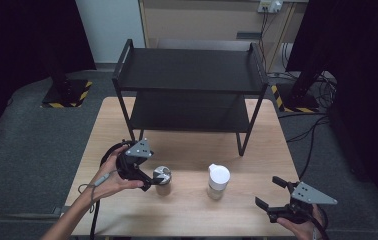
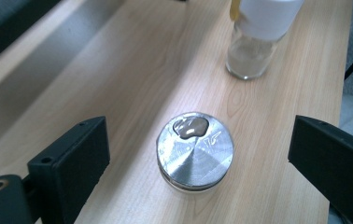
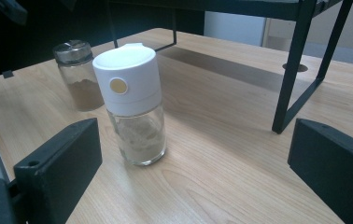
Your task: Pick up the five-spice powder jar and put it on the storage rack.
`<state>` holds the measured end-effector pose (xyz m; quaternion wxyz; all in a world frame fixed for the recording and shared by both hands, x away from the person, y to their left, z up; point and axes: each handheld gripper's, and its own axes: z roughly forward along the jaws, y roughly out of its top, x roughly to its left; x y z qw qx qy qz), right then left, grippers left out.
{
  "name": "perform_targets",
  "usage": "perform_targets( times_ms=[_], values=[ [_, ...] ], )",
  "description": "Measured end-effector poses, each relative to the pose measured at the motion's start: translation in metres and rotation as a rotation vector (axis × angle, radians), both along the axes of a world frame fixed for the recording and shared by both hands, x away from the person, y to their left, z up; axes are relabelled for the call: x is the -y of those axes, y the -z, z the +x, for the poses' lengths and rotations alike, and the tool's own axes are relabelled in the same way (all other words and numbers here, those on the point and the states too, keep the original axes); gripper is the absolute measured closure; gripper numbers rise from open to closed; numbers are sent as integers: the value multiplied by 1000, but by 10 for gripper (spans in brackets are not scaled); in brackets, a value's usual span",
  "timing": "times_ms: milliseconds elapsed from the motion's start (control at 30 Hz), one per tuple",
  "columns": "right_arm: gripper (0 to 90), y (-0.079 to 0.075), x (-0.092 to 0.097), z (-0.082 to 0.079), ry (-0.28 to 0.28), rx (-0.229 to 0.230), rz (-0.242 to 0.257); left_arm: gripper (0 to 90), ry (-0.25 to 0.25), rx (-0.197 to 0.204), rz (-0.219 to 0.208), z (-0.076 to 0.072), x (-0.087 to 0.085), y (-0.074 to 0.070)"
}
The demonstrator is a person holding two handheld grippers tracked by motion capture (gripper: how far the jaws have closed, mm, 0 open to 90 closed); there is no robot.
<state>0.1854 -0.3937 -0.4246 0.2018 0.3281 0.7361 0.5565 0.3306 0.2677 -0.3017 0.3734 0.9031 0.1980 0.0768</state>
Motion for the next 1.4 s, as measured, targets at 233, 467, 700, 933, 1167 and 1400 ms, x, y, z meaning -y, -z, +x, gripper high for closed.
perform_targets(
  times_ms=[233,467,700,933,1167,1400],
  values=[
    [38,0,0,1,1,-7,-2,72,3,-44,6,10,7,20],
    [38,0,0,0,8,-6,0,149,6,-49,8,13,10,34],
    [42,1,0,0,12,-11,6,224,7,-48,9,15,12,44],
    [47,1,0,0,19,-16,6,317,22,-34,29,14,15,47],
    [48,1,-1,1,16,-20,5,336,24,-24,29,14,16,45],
    [48,1,-1,0,20,-18,4,338,24,-33,30,16,16,44]
  ],
)
